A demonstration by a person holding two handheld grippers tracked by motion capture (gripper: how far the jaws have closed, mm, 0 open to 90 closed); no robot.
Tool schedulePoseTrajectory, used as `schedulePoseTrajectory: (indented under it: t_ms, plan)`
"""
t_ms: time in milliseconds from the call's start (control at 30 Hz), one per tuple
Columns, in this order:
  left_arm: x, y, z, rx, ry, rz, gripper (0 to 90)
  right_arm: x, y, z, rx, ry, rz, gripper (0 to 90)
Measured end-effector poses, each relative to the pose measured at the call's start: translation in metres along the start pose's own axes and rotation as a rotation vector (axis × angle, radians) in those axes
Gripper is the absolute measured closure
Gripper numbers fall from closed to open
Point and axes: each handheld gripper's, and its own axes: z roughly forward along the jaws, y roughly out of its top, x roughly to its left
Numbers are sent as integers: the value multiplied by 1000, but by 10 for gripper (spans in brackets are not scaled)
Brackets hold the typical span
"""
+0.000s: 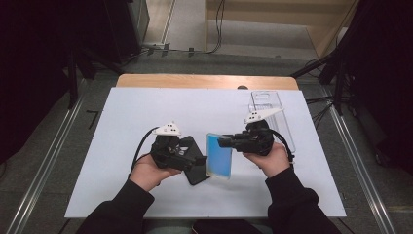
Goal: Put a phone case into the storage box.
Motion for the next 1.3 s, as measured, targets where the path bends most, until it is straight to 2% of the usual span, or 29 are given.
schedulePoseTrajectory:
  t_ms: [167, 300, 433, 533, 633, 800, 967, 1100, 1233, 1300]
  plan:
    - [2, 3, -1, 15, -39, 4, 160, 0, 1, 0, 17, 39, -33, 767]
    - [4, 6, -1, 22, -85, 31, 161, 1, 1, 2, 25, 70, -54, 767]
    - [5, 10, 0, 29, -109, 57, 161, 1, 0, 5, 41, 88, -81, 767]
    - [6, 11, 0, 12, -132, 47, 160, 2, 0, 7, 49, 101, -103, 766]
    - [6, 12, 2, 26, -137, 56, 164, 3, 0, 8, 56, 111, -110, 766]
    - [8, 15, 2, 33, -169, 66, 266, 4, 0, 9, 58, 129, -129, 766]
    - [10, 15, 3, 36, -212, 59, 432, 6, 0, 11, 66, 146, -150, 767]
    - [11, 13, 2, 47, -227, 68, 544, 8, 0, 14, 68, 166, -159, 766]
    - [11, 12, 1, 54, -246, 103, 677, 8, 0, 14, 64, 183, -162, 767]
    - [11, 12, 1, 67, -260, 98, 740, 8, 0, 14, 59, 195, -165, 767]
